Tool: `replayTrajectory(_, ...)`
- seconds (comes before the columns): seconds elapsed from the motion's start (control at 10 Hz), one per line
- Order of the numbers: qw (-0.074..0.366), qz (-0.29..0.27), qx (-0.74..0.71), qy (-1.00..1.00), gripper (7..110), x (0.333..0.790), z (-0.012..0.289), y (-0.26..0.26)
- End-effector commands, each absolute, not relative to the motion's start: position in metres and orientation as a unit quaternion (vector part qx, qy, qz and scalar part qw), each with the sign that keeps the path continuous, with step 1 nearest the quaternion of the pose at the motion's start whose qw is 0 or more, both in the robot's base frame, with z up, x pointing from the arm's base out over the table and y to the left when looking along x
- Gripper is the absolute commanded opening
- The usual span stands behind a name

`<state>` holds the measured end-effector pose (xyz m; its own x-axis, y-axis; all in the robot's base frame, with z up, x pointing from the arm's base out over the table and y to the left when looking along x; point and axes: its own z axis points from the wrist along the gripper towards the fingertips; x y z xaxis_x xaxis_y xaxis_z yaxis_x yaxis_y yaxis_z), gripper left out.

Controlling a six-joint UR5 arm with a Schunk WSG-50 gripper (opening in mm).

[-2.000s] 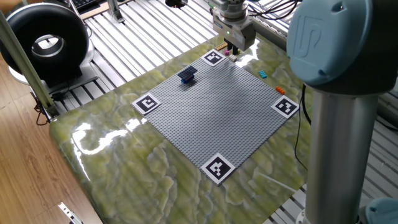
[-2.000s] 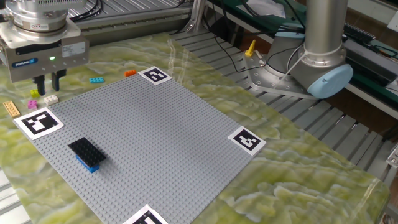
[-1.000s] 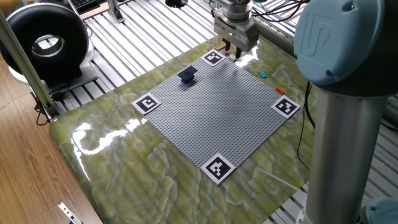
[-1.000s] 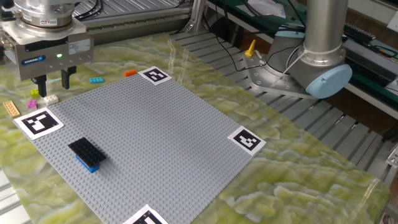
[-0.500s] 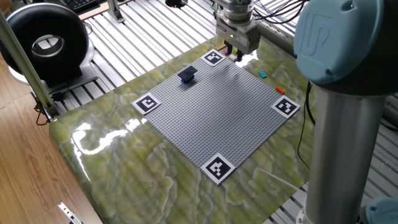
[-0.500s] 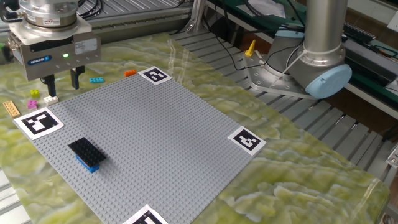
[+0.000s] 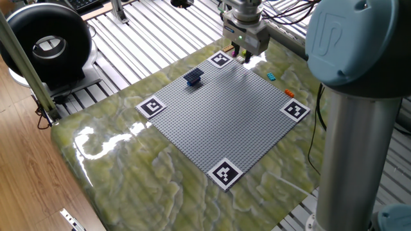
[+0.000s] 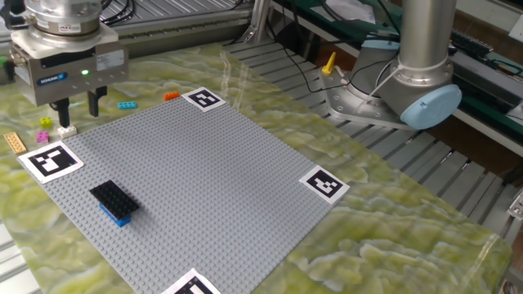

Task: Stack small Lego blocks one on top of the other

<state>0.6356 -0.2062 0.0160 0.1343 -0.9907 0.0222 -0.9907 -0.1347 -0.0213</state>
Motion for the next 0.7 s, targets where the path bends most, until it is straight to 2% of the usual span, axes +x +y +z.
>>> replayTrajectory(0.0, 0.011, -0.033, -0.767, 0.641, 44, 0.6468, 0.0161, -0.2157)
replayTrajectory(0.6, 0.012, -0.027, -0.767, 0.641, 44, 0.6516, 0.0069, -0.2158)
